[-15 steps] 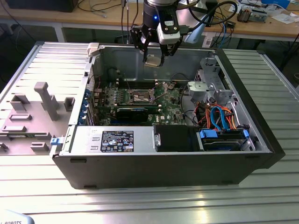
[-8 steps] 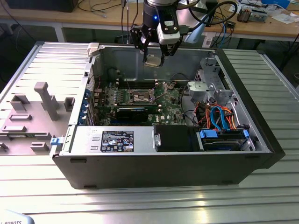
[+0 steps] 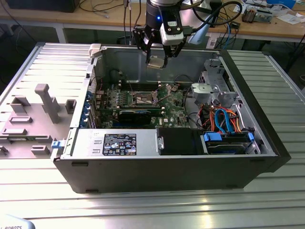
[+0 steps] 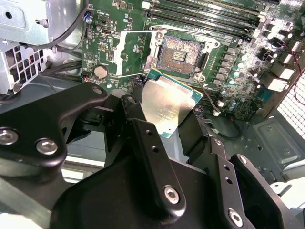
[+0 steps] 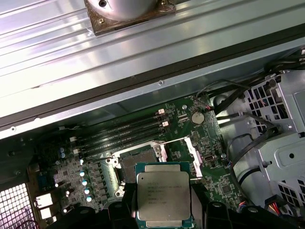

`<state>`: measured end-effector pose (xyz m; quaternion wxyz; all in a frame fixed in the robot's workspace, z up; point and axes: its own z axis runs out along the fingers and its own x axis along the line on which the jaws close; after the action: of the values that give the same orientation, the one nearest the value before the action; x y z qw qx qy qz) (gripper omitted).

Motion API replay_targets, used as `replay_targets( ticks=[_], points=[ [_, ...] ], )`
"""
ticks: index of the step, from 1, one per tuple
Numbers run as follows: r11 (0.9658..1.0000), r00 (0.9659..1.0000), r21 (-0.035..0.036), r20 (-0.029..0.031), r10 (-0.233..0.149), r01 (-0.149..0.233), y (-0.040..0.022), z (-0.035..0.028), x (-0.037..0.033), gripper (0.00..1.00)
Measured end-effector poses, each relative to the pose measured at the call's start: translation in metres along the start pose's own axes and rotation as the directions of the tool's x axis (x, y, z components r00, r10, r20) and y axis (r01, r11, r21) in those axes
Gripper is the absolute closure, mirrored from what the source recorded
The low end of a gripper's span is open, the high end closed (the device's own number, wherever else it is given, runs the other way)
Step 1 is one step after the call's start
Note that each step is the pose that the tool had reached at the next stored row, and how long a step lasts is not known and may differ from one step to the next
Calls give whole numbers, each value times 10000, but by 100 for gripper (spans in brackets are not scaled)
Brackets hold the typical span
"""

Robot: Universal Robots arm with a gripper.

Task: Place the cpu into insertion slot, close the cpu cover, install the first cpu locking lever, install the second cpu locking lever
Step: 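Place the cpu into insertion slot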

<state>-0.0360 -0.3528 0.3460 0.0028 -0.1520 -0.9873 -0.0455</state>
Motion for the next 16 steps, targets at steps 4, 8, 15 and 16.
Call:
replay_targets(
  ticks=[4,8,15,16],
  points=[
    [10000,10000,-1,3,32,-32,0,0,0,46],
    [10000,10000,0,4,51,-51,0,0,0,46],
    [10000,10000,-2,8,85,-85,0,0,0,46],
    [10000,10000,-2,9,91,-91,0,0,0,46]
  ],
)
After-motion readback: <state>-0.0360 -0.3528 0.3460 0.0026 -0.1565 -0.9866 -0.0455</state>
